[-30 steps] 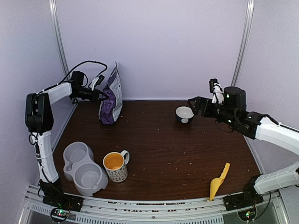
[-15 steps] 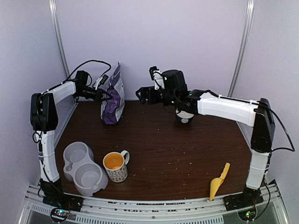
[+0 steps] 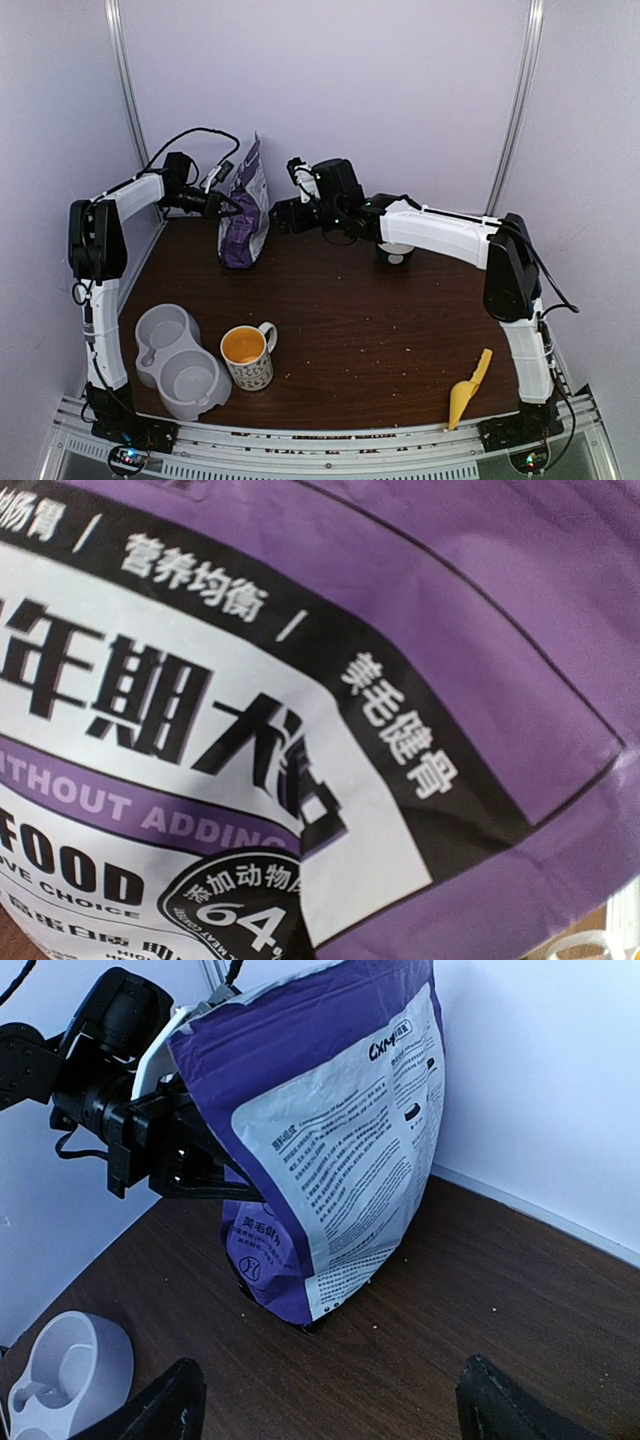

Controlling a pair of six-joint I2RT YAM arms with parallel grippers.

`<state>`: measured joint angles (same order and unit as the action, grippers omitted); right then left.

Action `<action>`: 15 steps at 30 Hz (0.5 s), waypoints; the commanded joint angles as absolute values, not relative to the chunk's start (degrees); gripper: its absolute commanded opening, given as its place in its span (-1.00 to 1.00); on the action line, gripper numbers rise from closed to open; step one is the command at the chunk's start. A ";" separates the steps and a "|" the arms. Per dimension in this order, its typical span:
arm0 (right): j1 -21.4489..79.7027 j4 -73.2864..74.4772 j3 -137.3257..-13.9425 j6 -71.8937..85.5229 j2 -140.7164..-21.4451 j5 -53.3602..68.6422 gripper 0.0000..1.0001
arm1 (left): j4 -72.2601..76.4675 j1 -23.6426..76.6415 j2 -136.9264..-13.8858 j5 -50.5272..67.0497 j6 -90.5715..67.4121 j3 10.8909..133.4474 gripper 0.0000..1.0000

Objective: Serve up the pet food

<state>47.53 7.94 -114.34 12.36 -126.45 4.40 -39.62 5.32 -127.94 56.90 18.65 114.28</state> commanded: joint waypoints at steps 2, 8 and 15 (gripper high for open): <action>48.42 8.19 -114.06 12.82 -125.21 5.28 0.75 | -43.40 5.48 -125.75 52.42 21.70 116.42 -0.49; 48.39 5.06 -105.96 12.64 -119.05 2.62 0.81 | -37.18 0.95 -116.41 42.17 20.33 106.72 0.04; 48.34 5.05 -103.07 13.34 -115.38 1.79 0.83 | -34.92 -3.84 -106.87 33.96 16.02 103.58 0.53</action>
<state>48.10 7.01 -104.47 12.45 -120.27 3.53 -39.20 -1.69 -113.19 40.73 18.87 103.68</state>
